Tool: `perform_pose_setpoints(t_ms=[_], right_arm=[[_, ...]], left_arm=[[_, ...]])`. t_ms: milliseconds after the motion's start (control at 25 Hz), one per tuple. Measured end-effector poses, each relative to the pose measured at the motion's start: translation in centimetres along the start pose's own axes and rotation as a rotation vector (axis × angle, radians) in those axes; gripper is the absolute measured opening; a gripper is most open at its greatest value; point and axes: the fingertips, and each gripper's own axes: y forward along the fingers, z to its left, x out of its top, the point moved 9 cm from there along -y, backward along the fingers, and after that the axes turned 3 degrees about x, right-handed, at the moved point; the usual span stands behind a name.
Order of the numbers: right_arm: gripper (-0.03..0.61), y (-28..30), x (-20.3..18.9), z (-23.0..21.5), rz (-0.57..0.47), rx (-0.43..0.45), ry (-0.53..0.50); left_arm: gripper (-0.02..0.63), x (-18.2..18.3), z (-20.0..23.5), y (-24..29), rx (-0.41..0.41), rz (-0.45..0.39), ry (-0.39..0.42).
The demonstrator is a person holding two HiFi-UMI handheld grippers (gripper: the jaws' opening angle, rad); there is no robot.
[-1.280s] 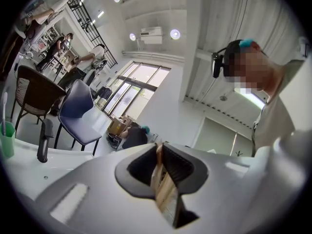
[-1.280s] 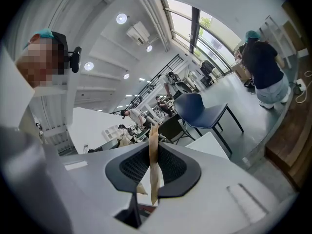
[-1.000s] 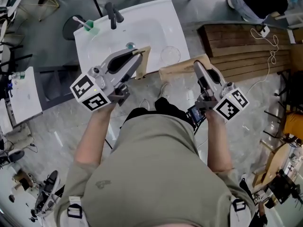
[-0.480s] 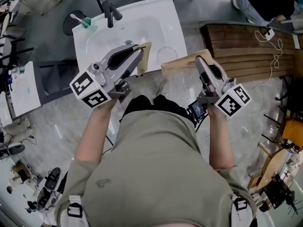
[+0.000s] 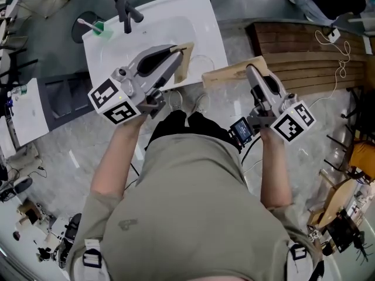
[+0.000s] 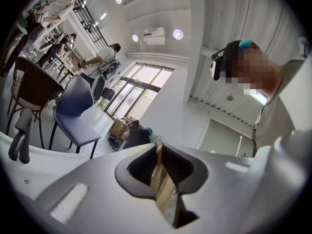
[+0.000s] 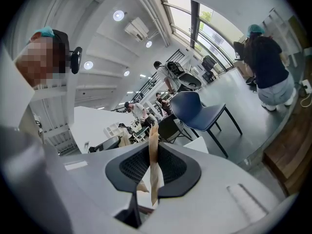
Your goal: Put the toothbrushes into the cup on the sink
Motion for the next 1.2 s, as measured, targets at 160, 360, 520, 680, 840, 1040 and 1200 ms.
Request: perform_pose_setpoints(t_ms=[160,360,520,680,840,1040,1200], right_arm=[[0.054,-0.2,-0.3,-0.3,-0.006,-0.031,0.000],[0.054,-0.3,-0.4,-0.8,-0.008,-0.075,0.009],[0.054,-0.6,-0.3,-1.0,-0.008,-0.100,0.016],[0.054,-1.1,-0.7,-0.4,-0.003,-0.117,0.016],[0.054,-1.2,-0.6,-1.0,0.002,-0.133,0.013],[0.054,-1.2,-0.9,-1.1,0.012,-0.148,0.016],[0.054,-1.4,-1.1,-1.1,0.022,-0.156,0.016]], left_arm=[[0.043,-0.5,0.9,0.9,-0.037,0.007,-0.010],[0.043,-0.6,2.3,2.4,-0.069,0.015,-0.023],[0.043,-1.3,3.6,3.7,-0.080,0.021,-0.034],[0.043,-2.4,4.5,3.8,-0.083,0.025,-0.047],[0.043,-3.7,5.8,4.9,-0.079,0.035,-0.058],[0.042,-5.0,7.1,5.6,-0.082,0.033,-0.076],[0.043,-5.5,7.3,6.1,-0.092,0.019,-0.083]])
